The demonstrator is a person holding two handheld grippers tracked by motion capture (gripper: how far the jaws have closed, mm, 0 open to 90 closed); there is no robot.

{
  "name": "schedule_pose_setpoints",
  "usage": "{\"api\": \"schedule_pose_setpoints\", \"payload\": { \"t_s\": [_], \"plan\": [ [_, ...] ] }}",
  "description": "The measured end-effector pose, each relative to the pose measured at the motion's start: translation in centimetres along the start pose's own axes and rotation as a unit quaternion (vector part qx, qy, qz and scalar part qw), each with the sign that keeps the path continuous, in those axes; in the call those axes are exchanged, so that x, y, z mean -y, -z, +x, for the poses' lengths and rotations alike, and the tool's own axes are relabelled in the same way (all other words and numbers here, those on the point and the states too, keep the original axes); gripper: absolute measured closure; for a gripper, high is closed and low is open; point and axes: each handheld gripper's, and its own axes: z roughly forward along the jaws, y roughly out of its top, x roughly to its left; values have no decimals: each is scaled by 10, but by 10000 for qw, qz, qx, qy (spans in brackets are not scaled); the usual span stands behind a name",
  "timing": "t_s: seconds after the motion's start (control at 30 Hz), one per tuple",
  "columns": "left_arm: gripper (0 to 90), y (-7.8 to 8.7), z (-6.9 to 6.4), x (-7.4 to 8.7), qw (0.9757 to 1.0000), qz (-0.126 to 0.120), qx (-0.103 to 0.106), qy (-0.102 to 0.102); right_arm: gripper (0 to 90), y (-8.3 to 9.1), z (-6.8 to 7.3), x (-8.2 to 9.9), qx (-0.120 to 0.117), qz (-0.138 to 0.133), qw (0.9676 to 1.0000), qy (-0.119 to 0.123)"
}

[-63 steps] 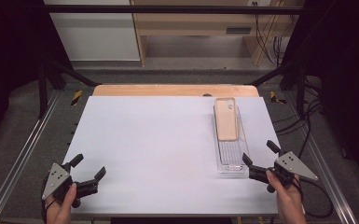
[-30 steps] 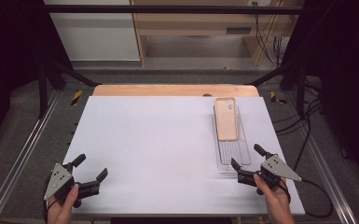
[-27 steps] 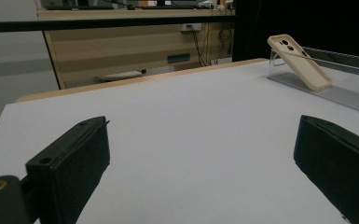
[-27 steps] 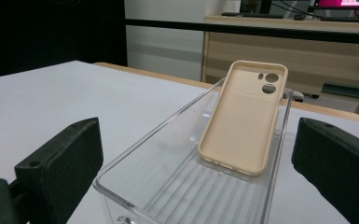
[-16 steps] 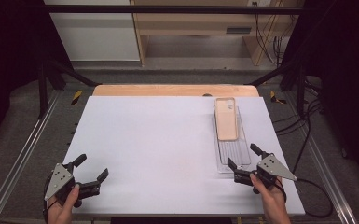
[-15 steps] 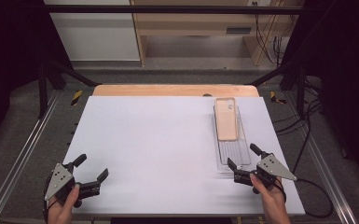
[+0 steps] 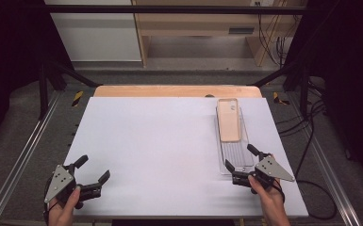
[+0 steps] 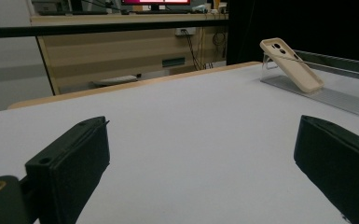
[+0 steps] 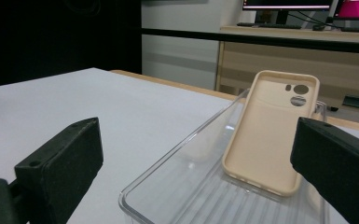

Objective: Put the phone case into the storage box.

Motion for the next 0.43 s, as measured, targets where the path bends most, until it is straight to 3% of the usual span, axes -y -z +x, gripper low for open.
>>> {"api": "schedule_pose_setpoints", "payload": {
  "t_s": [0.27, 0.43],
  "plan": [
    [30, 3, 2, -2, 9997, -231, -28, 102, 41, -4, 1, 3, 19, 46, 10000, 44],
    [30, 3, 3, -2, 9996, -233, -68, 114, 44, -1, -1, 3, 46, 146, 9999, -21]
  ]
}}
